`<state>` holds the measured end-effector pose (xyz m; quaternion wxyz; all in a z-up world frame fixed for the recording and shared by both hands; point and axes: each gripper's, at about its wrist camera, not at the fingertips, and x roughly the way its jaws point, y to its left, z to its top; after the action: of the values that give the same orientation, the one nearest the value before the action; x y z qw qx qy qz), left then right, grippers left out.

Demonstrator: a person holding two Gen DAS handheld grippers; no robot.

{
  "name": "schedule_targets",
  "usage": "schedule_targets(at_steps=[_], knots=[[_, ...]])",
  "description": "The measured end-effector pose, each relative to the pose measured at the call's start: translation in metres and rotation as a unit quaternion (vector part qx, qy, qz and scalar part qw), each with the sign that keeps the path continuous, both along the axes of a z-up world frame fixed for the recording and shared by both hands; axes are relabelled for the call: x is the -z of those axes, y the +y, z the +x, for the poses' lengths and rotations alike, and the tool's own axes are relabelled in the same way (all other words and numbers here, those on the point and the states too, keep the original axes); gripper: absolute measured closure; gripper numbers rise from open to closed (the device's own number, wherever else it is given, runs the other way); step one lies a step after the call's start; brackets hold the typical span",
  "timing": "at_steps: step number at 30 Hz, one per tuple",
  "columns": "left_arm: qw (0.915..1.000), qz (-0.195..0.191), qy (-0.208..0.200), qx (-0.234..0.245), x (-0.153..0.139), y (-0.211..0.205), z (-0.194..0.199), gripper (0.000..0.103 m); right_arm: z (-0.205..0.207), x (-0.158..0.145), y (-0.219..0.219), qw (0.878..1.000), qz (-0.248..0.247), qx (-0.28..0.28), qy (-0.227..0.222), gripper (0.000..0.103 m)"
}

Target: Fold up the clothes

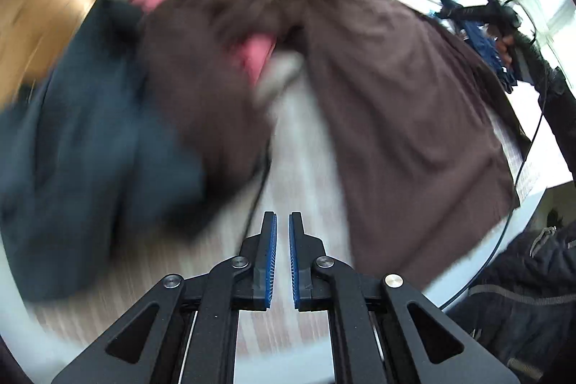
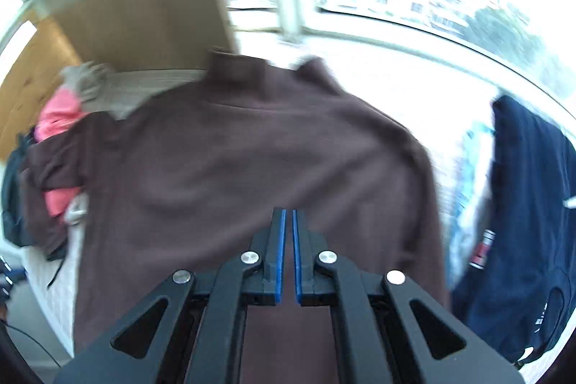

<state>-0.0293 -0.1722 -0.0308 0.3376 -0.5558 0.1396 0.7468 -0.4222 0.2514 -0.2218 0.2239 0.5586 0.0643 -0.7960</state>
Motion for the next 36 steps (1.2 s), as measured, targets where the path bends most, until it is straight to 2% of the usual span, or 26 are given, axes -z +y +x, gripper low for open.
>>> schedule_targets(at_steps=[1,4,7,9,11,13,16,19,22,25,27,29,33,35,36], knots=[[0.9997,0.001,0.010,0.022,0.001,0.023,-0.025,0.095,-0.004,0.010,0.003,1.000,0.000,0.004,-0.005,0.099],[0.9979,0.003,0.027,0.058,0.016,0.090,-0.092,0.095,-0.016,0.030,0.008,1.000,0.006,0.012,-0.017,0.099],[0.9969,0.006,0.011,0.077,0.044,0.148,-0.140,0.095,-0.024,0.043,0.004,1.000,0.011,0.009,-0.022,0.099],[0.9967,0.010,-0.020,0.078,0.065,0.184,-0.165,0.096,-0.028,0.048,0.000,1.000,0.008,0.004,-0.028,0.099],[0.9965,-0.014,-0.019,0.081,0.084,0.210,-0.183,0.096,-0.030,0.052,-0.002,1.000,0.016,0.000,-0.026,0.099],[0.9961,-0.038,-0.021,0.077,0.099,0.220,-0.197,0.099,-0.032,0.052,-0.002,1.000,0.014,-0.004,-0.028,0.099],[0.9975,-0.035,-0.023,0.057,0.102,0.217,-0.214,0.101,-0.037,0.050,0.001,1.000,0.010,0.002,-0.028,0.099],[0.9978,-0.059,0.021,0.024,0.104,0.206,-0.227,0.101,-0.043,0.046,0.005,1.000,0.011,0.013,-0.024,0.099],[0.9991,-0.041,0.006,-0.011,0.107,0.193,-0.238,0.101,-0.046,0.039,0.008,1.000,0.008,0.017,-0.023,0.099],[0.9991,-0.027,0.032,0.002,0.097,0.195,-0.224,0.102,-0.044,0.026,0.011,1.000,-0.005,0.014,-0.009,0.099],[0.9989,0.000,0.038,0.027,0.089,0.204,-0.212,0.101,-0.045,0.022,0.010,1.000,-0.016,0.006,-0.011,0.099],[0.9979,0.010,0.040,0.051,0.089,0.217,-0.206,0.099,-0.048,0.024,0.003,1.000,-0.003,0.002,-0.014,0.099],[0.9961,-0.039,0.064,0.045,0.114,0.231,-0.216,0.100,-0.063,0.027,0.002,1.000,-0.012,0.007,-0.026,0.100],[0.9954,-0.044,0.079,0.031,0.121,0.227,-0.223,0.101,-0.071,0.026,0.007,0.999,-0.017,0.018,-0.025,0.102],[0.9950,-0.044,0.086,0.024,0.124,0.224,-0.226,0.101,-0.076,0.022,0.012,0.999,-0.010,0.030,-0.016,0.099]])
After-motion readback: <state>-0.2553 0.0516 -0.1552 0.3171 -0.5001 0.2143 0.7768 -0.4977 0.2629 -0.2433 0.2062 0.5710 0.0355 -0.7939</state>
